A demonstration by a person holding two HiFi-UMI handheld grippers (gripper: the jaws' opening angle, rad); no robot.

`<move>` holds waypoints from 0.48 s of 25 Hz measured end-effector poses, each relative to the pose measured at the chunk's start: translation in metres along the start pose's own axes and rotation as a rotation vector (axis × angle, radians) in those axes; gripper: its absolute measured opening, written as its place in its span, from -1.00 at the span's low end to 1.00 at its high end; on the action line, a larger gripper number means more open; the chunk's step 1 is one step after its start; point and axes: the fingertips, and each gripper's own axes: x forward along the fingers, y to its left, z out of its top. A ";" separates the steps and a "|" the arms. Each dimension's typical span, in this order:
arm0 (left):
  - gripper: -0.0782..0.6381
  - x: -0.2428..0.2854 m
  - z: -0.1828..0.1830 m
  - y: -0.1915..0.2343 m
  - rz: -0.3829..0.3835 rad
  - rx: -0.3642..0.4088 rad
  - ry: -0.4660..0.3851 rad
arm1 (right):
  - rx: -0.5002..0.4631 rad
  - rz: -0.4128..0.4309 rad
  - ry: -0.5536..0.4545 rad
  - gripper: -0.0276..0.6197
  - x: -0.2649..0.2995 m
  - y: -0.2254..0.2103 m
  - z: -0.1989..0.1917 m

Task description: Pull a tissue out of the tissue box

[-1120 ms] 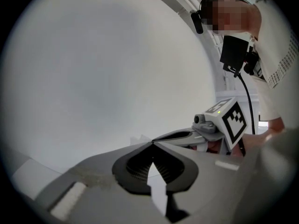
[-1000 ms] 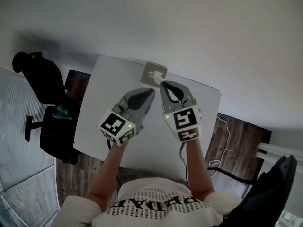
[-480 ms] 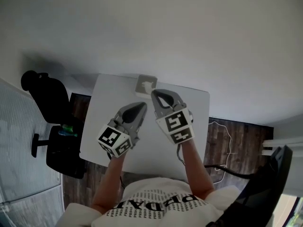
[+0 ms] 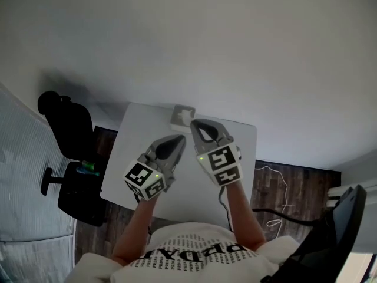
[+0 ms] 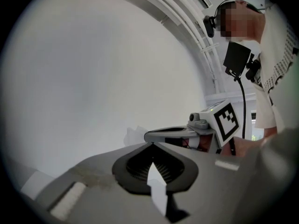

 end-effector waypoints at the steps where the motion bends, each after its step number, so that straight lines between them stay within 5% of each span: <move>1: -0.81 0.001 0.002 -0.005 -0.006 0.002 -0.002 | -0.001 -0.002 -0.006 -0.89 -0.005 0.000 0.002; 12: -0.81 -0.009 0.017 -0.049 -0.037 0.006 -0.018 | -0.035 -0.010 -0.052 -0.89 -0.053 0.011 0.021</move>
